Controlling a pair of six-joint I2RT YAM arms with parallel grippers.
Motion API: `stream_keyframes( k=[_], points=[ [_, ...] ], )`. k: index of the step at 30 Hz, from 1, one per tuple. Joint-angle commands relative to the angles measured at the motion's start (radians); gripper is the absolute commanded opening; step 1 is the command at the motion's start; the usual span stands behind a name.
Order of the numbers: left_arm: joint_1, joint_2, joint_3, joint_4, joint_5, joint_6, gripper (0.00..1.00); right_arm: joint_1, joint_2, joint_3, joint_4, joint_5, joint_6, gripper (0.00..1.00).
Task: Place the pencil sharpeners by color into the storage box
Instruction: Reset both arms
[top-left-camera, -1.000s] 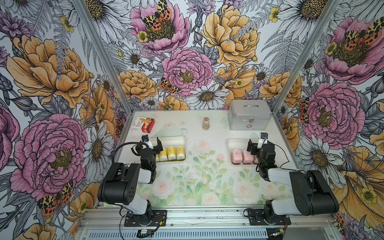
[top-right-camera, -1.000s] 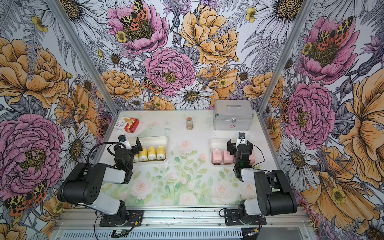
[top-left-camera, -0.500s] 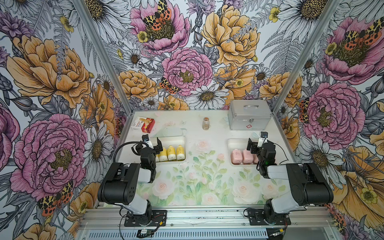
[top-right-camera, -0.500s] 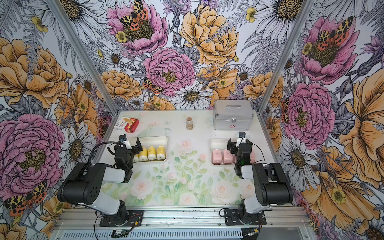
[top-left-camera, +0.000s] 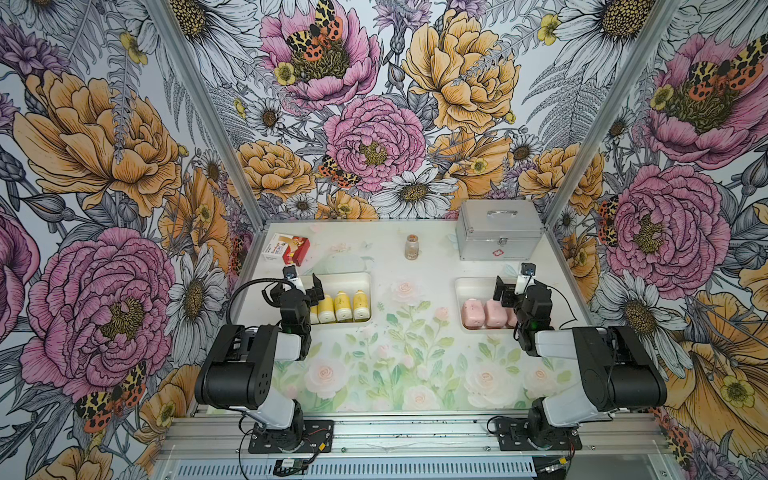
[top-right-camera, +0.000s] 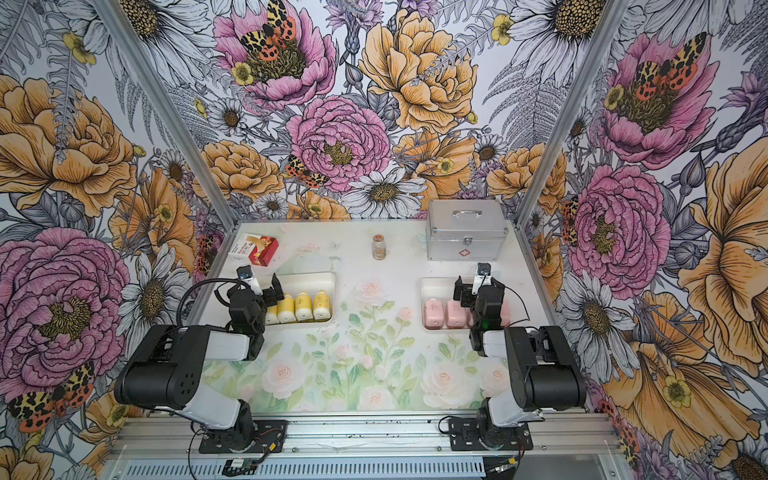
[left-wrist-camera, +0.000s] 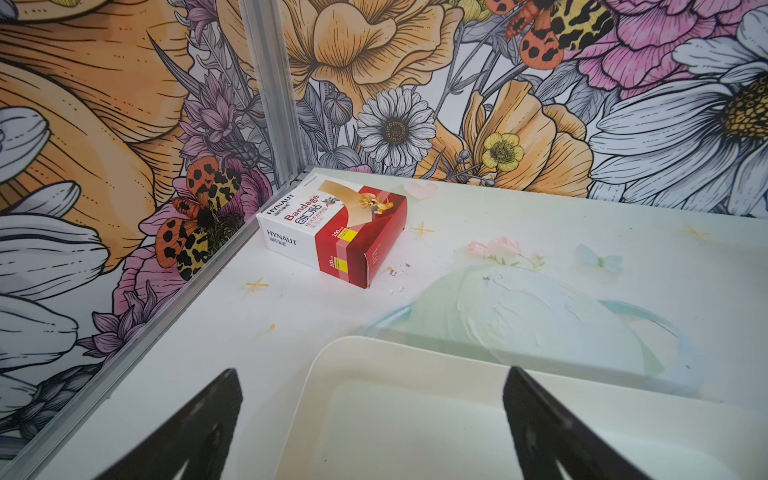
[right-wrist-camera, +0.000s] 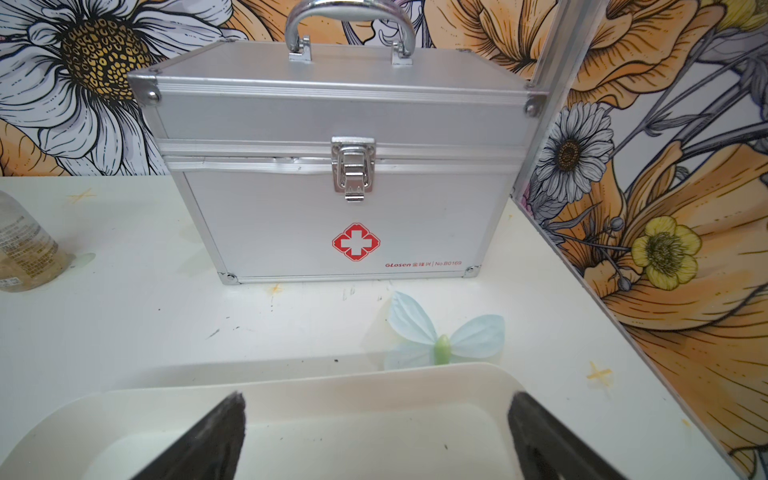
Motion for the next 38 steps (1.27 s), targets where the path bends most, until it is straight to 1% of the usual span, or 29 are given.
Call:
stream_keyframes(
  k=[1, 32, 35, 38],
  points=[
    [0.008, -0.006, 0.010, 0.005, 0.011, -0.007, 0.99, -0.004, 0.010, 0.021, -0.006, -0.010, 0.005, 1.00],
    [0.010, -0.005, 0.012, 0.003, 0.013, -0.007, 0.99, -0.004, 0.011, 0.022, -0.007, -0.010, 0.005, 1.00],
    [0.022, -0.007, 0.016, -0.011, 0.043, -0.014, 0.99, -0.004, 0.011, 0.022, -0.007, -0.010, 0.005, 1.00],
    [0.023, -0.007, 0.016, -0.010, 0.043, -0.015, 0.98, -0.004, 0.009, 0.022, -0.006, -0.010, 0.005, 1.00]
  ],
)
